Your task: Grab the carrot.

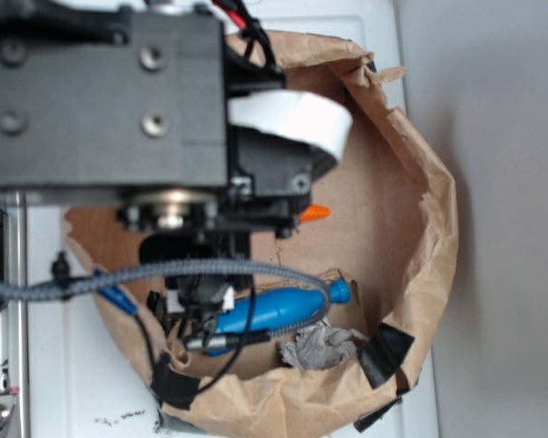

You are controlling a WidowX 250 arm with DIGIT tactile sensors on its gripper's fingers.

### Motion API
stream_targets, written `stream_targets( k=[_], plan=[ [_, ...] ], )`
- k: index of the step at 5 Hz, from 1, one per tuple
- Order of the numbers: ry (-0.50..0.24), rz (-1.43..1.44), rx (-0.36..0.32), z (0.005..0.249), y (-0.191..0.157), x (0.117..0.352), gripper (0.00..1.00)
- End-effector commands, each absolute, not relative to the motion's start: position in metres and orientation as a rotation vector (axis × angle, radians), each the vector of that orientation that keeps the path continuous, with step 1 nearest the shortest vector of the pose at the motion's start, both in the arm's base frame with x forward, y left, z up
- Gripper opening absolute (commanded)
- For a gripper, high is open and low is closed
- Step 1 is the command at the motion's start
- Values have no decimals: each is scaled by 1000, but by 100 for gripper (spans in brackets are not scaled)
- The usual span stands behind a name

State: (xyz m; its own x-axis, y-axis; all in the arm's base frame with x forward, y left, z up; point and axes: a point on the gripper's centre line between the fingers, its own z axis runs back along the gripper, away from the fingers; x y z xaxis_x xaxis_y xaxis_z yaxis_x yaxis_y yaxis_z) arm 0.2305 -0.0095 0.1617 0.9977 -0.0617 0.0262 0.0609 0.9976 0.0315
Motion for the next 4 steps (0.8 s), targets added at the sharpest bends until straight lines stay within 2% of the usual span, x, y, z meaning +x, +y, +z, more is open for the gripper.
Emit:
stream_targets(
  k=[1, 2, 3, 4],
  plan=[
    [-68, -44, 65, 145, 0, 241, 100],
    [-88, -37, 85, 117, 9, 249, 100],
    [-111, -36, 106, 100, 13, 257, 100],
    [-108, -35, 128, 69, 26, 270, 100]
  ],
)
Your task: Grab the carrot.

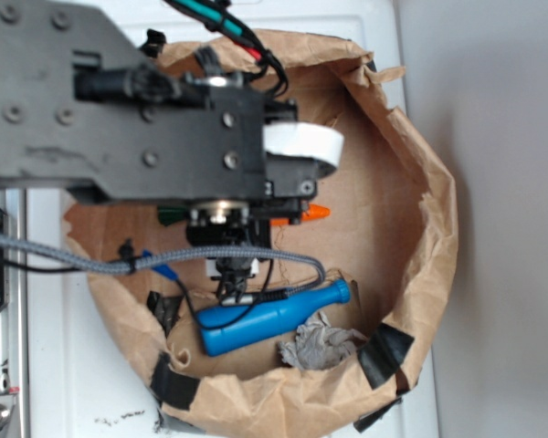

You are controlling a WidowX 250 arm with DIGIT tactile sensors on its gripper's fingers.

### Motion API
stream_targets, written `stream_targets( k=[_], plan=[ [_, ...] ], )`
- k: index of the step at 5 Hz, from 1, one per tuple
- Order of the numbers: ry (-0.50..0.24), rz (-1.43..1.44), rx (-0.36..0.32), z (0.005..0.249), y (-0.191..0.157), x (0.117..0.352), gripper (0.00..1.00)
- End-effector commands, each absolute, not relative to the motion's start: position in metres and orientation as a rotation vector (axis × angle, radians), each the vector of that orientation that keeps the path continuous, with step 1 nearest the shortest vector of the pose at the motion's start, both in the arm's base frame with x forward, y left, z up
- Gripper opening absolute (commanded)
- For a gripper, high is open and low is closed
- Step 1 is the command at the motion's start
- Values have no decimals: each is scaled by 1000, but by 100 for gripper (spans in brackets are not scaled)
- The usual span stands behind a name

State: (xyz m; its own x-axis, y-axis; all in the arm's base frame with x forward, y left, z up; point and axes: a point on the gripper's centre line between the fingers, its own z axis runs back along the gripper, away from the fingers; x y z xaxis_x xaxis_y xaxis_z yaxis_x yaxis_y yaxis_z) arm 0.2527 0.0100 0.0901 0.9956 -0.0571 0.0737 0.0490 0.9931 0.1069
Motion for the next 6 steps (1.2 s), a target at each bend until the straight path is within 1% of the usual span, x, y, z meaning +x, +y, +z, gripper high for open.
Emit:
stream_targets(
  k=[1, 2, 3, 4, 5, 6],
  plan=[
    [-125, -33, 130, 47, 35, 284, 100],
    [-140, -54, 110, 30, 45, 298, 100],
    [-141, -34, 109, 16, 57, 313, 100],
    [-141, -6, 116, 4, 63, 319, 100],
    [-126, 42, 123, 5, 64, 320, 0],
    [-151, 44, 126, 14, 64, 313, 0]
  ],
)
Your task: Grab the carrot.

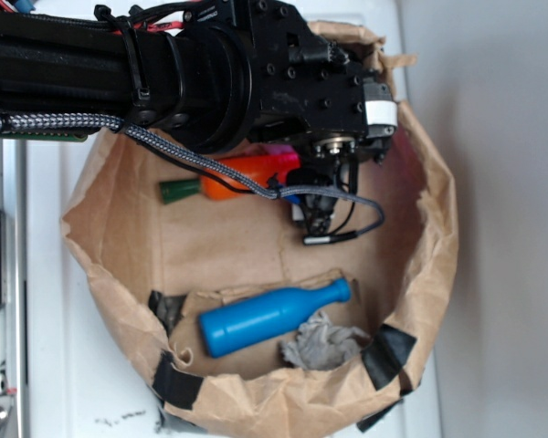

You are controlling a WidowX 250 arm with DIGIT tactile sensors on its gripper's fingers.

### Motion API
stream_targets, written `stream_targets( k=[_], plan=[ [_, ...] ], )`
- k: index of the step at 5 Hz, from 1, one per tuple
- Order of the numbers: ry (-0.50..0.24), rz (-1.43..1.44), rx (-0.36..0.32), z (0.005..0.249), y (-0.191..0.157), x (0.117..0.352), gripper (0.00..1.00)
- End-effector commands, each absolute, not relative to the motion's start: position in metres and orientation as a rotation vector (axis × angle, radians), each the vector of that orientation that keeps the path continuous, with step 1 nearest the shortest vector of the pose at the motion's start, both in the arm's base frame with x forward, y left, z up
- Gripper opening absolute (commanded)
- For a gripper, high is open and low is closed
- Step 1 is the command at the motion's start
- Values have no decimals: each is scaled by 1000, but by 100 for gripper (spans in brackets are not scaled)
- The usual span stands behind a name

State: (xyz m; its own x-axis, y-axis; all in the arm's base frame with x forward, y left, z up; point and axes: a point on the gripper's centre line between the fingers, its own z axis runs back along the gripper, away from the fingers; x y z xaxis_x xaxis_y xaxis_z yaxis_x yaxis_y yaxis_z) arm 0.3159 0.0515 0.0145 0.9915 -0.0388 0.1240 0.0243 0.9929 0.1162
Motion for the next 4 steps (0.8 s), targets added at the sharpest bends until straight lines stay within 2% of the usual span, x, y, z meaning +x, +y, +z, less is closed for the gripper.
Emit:
stream_targets(
  k=[1, 4],
  plan=[
    [-172, 56, 121, 28, 64, 308, 0],
    [-205, 91, 46, 91, 67, 287, 0]
  ],
)
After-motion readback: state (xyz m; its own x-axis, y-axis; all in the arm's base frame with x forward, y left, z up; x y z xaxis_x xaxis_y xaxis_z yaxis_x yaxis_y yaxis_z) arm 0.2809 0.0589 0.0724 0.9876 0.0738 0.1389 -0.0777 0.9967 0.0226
